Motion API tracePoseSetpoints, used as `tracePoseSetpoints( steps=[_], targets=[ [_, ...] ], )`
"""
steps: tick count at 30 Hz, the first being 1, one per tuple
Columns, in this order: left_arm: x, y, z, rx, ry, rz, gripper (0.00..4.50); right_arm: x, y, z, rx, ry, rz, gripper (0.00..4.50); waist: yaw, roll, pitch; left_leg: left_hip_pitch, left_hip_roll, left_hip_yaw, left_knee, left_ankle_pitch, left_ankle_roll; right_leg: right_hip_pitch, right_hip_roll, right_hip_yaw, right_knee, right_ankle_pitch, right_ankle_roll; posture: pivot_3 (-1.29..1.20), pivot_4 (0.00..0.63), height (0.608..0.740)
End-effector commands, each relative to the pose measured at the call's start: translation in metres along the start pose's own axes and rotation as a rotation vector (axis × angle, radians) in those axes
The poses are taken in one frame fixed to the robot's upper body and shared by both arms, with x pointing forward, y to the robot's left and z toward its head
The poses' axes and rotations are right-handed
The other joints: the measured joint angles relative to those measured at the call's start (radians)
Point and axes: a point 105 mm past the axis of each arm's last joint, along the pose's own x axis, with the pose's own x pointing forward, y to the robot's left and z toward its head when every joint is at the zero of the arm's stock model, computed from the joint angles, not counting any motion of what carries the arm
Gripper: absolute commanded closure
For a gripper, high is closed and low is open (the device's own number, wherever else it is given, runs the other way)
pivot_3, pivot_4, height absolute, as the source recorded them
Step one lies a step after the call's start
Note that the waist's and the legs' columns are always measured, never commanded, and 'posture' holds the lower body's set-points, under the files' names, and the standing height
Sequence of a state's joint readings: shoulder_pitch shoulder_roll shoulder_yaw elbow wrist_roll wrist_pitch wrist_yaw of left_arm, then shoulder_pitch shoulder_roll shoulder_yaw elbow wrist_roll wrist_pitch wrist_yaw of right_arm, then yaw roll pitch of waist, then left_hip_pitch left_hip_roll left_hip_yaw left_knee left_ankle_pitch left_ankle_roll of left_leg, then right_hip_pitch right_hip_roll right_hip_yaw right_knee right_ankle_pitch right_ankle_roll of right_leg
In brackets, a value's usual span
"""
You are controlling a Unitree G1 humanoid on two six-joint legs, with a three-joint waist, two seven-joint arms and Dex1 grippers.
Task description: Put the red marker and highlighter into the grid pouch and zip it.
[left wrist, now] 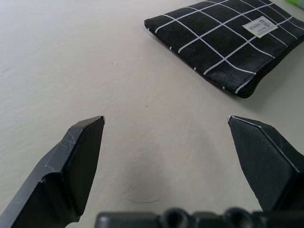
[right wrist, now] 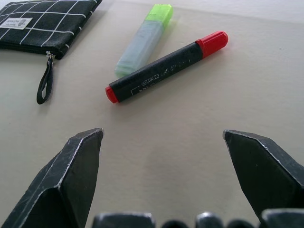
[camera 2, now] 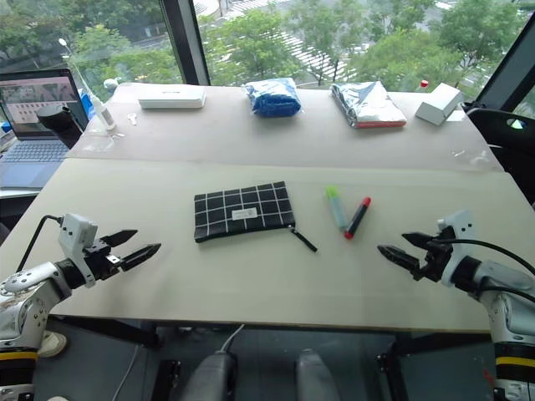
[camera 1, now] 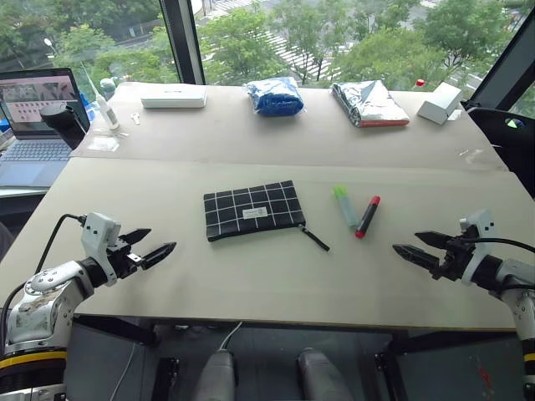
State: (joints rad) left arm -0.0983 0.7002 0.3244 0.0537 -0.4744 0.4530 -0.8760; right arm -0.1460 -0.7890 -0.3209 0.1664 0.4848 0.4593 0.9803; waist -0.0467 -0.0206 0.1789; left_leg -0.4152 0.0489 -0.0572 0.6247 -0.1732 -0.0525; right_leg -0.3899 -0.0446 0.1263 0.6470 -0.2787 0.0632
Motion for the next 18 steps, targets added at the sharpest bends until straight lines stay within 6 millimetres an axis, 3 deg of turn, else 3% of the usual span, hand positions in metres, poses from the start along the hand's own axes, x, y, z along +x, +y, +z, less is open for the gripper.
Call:
tracePoseSetpoints(
  steps=[1, 4, 7, 11, 18],
  targets=[
    [0.002, 0.0, 0.019, 0.026, -0.075, 0.002, 0.0, 0.001, 0.002, 0.012, -0.034, -0.045, -0.005, 0.03, 0.0, 0.0, 0.0, 0.0, 0.0, 0.0, 0.0, 0.0, 0.0, 0.0, 0.0, 0.0, 0.0, 0.0, 0.0, 0.0, 0.15, 0.74],
    [0.005, -0.003, 0.027, 0.012, -0.125, -0.011, 0.0, 0.005, 0.004, 0.012, -0.022, -0.051, -0.003, 0.03, 0.002, 0.0, 0.0, 0.0, 0.0, 0.0, 0.0, 0.0, 0.0, 0.0, 0.0, 0.0, 0.0, 0.0, 0.0, 0.0, 0.15, 0.74],
    [0.005, -0.014, 0.022, 0.067, -0.105, -0.141, 0.0, 0.007, 0.006, 0.014, 0.024, -0.067, 0.012, 0.03, 0.0, 0.0, 0.0, 0.0, 0.0, 0.0, 0.0, 0.0, 0.0, 0.0, 0.0, 0.0, 0.0, 0.0, 0.0, 0.0, 0.15, 0.74],
    [0.007, -0.013, 0.002, 0.361, 0.018, -0.19, 0.0, 0.01, 0.019, 0.028, 0.081, -0.11, 0.096, 1.06, -0.005, 0.0, 0.0, 0.0, 0.0, 0.0, -0.001, 0.0, 0.0, 0.0, 0.0, 0.0, 0.0, 0.0, 0.0, 0.0, 0.15, 0.74],
    [0.02, -0.015, 0.023, 0.56, -0.05, -0.247, 0.0, 0.02, 0.056, 0.043, 0.073, -0.127, 0.267, 3.37, 0.008, -0.001, 0.001, -0.001, 0.0, 0.0, 0.001, 0.0, 0.0, 0.0, 0.0, -0.001, 0.0, 0.0, 0.0, 0.0, 0.15, 0.74]
  ],
)
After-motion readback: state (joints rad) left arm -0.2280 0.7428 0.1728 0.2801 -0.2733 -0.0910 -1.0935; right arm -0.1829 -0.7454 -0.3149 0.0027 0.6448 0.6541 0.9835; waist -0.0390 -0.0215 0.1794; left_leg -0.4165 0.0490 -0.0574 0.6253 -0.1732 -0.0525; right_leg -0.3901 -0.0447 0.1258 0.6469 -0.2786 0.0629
